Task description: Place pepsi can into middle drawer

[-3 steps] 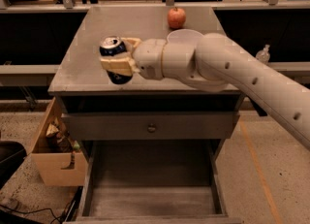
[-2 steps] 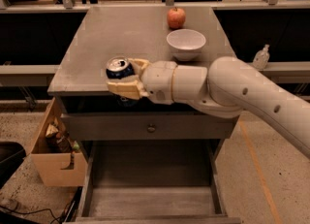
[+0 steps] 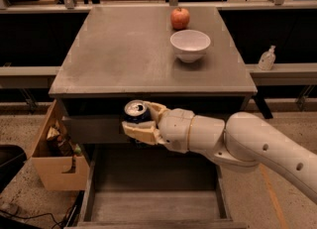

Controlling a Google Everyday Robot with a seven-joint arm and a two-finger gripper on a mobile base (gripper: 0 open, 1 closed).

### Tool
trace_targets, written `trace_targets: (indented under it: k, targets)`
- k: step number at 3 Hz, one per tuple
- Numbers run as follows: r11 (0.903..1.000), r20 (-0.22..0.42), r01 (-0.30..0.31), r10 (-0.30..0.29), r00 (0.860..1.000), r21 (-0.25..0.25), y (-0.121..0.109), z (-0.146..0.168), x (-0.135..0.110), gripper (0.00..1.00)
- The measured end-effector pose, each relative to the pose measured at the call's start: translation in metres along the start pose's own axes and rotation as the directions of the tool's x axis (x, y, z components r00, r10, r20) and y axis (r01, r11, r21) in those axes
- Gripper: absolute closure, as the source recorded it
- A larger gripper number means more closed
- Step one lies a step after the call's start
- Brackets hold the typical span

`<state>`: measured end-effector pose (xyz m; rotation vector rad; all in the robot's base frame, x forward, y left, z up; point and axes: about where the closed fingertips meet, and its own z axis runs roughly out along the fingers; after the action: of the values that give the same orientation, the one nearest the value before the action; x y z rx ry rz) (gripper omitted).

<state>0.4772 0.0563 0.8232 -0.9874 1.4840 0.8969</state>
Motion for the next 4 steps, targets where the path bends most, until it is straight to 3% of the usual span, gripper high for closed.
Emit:
trace_targets:
  k: [2, 3, 4]
  targets:
    - [0.9910, 0.002, -0.132, 0.132, 0.991, 0.021, -0.013, -0.002, 0.095, 1.00]
    - [0.9919, 0.010, -0.127, 0.127, 0.992, 0.008, -0.011, 0.006, 0.097, 1.00]
    - [0.9951, 0.035, -0.087, 0.089, 0.995, -0.047, -0.001, 0.020, 0.138, 1.00]
